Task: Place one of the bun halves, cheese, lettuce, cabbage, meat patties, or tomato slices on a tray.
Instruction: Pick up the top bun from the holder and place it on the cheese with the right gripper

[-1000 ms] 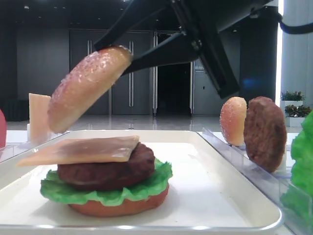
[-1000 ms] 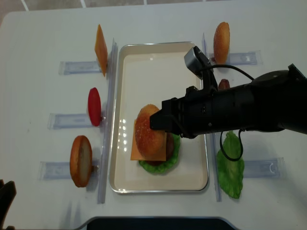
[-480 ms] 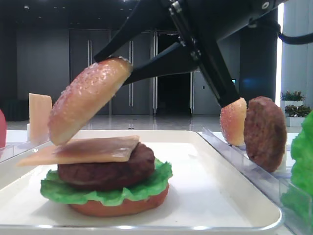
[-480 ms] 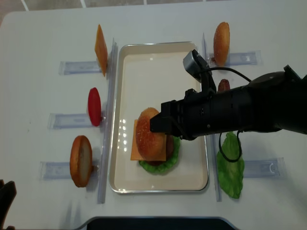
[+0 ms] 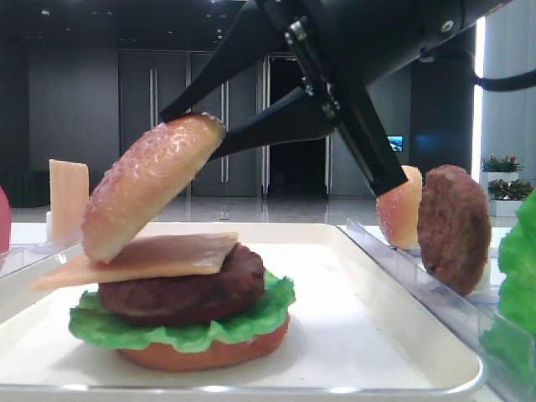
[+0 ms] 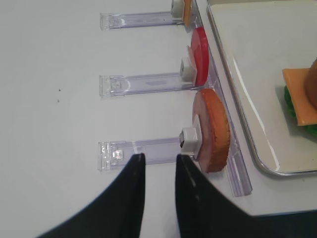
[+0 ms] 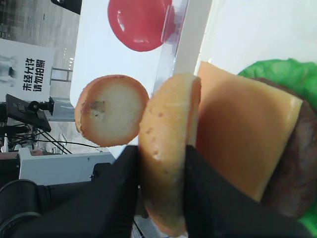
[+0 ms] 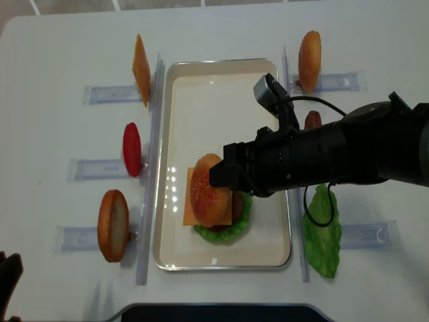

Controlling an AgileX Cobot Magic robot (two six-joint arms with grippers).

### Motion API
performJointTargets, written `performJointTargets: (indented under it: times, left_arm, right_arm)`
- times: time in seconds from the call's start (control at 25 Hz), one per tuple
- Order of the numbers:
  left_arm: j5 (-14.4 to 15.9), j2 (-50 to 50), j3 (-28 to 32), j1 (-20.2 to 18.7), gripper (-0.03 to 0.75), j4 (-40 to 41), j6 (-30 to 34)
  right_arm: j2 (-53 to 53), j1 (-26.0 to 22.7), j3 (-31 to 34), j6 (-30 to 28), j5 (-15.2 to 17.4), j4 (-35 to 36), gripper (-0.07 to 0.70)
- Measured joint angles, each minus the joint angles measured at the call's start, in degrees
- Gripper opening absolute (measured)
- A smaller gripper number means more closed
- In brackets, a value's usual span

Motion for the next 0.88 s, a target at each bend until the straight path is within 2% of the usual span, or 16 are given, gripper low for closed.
performJointTargets:
  times: [0.88]
  left_arm:
    - [0.0, 0.0, 0.0, 0.0, 0.159, 0.0, 0.0]
  right_arm:
    - [0.0, 0.0, 0.0, 2.1, 0.7, 0.3, 0.221]
